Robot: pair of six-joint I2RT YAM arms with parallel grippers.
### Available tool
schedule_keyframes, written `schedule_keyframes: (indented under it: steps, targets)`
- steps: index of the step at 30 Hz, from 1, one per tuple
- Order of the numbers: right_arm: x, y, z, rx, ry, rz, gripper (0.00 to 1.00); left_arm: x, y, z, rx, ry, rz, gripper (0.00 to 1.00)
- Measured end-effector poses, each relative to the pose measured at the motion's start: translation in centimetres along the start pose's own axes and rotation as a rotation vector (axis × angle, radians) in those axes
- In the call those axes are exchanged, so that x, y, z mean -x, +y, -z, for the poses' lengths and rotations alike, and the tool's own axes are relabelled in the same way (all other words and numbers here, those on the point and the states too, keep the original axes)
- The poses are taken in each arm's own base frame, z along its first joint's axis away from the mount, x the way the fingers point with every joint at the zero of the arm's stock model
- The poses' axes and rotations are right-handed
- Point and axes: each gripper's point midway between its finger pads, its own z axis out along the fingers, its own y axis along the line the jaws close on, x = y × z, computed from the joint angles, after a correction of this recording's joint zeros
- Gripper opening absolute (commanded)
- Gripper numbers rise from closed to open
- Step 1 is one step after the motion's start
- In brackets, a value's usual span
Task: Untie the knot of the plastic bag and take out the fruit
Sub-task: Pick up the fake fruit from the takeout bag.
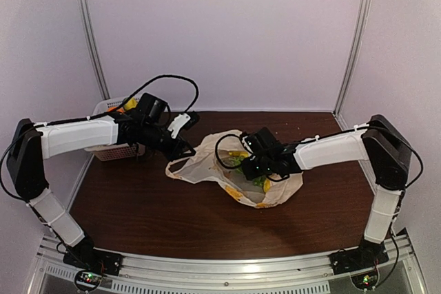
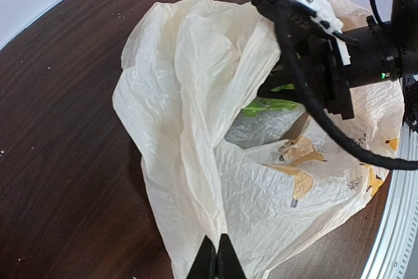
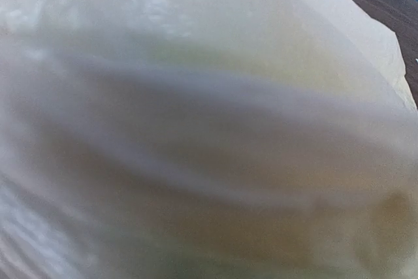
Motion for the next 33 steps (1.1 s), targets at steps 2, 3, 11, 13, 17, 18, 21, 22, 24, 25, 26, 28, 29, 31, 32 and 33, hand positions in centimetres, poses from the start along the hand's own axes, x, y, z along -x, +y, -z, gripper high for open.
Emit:
schedule_keyframes:
  steps: [2,3,11,13,17,18,21,22,24,25,26,28,29,31,32,33]
  targets:
    - [0.3,0.8,1.1,0.025,-0.015,0.010,0.07,0.0,0.0,0.0,0.001,0.001,0.000,0.00]
    - [0.5,1.3,1.8,0.040,-0.026,0.013,0.07,0.0,0.0,0.0,0.002,0.000,0.000,0.00]
    - [1.5,4.2,5.8,0.152,-0.091,0.022,0.07,0.0,0.1,0.0,0.007,0.001,0.000,0.00]
    - [1.7,4.6,6.6,0.176,-0.105,0.021,0.07,0.0,0.2,0.0,0.010,0.002,0.000,0.00]
    - [2.5,5.4,8.6,0.230,-0.147,0.011,0.08,-0.1,0.4,-0.2,0.017,0.007,0.002,0.00]
    - [2.8,5.5,9.2,0.247,-0.160,0.008,0.08,-0.2,0.4,-0.2,0.020,0.009,0.003,0.00]
    - [3.4,5.9,10.8,0.295,-0.196,-0.008,0.09,-0.3,0.6,-0.4,0.023,0.015,0.006,0.15]
    - [3.5,6.0,11.3,0.312,-0.205,-0.010,0.09,-0.3,0.6,-0.4,0.024,0.016,0.005,0.22]
    - [3.8,6.4,12.1,0.347,-0.223,-0.016,0.09,-0.4,0.7,-0.5,0.030,0.017,0.002,0.36]
    - [3.8,6.5,12.5,0.366,-0.235,-0.019,0.09,-0.4,0.8,-0.4,0.035,0.018,0.010,0.44]
    - [3.8,6.7,13.0,0.388,-0.246,-0.021,0.10,-0.4,0.9,-0.4,0.042,0.018,0.019,0.52]
    - [3.7,6.8,13.9,0.423,-0.262,-0.027,0.10,-0.2,1.1,-0.2,0.056,0.010,0.028,0.61]
    - [3.7,6.9,14.3,0.439,-0.268,-0.032,0.11,0.0,1.1,0.0,0.065,0.001,0.029,0.63]
    - [3.9,7.2,15.6,0.483,-0.299,-0.041,0.11,0.5,1.0,1.0,0.082,-0.032,0.029,0.66]
    - [4.1,7.3,16.2,0.505,-0.316,-0.044,0.11,0.8,0.8,1.6,0.087,-0.050,0.027,0.68]
    - [4.3,7.4,16.9,0.524,-0.333,-0.046,0.11,1.3,0.6,2.3,0.093,-0.079,0.022,0.69]
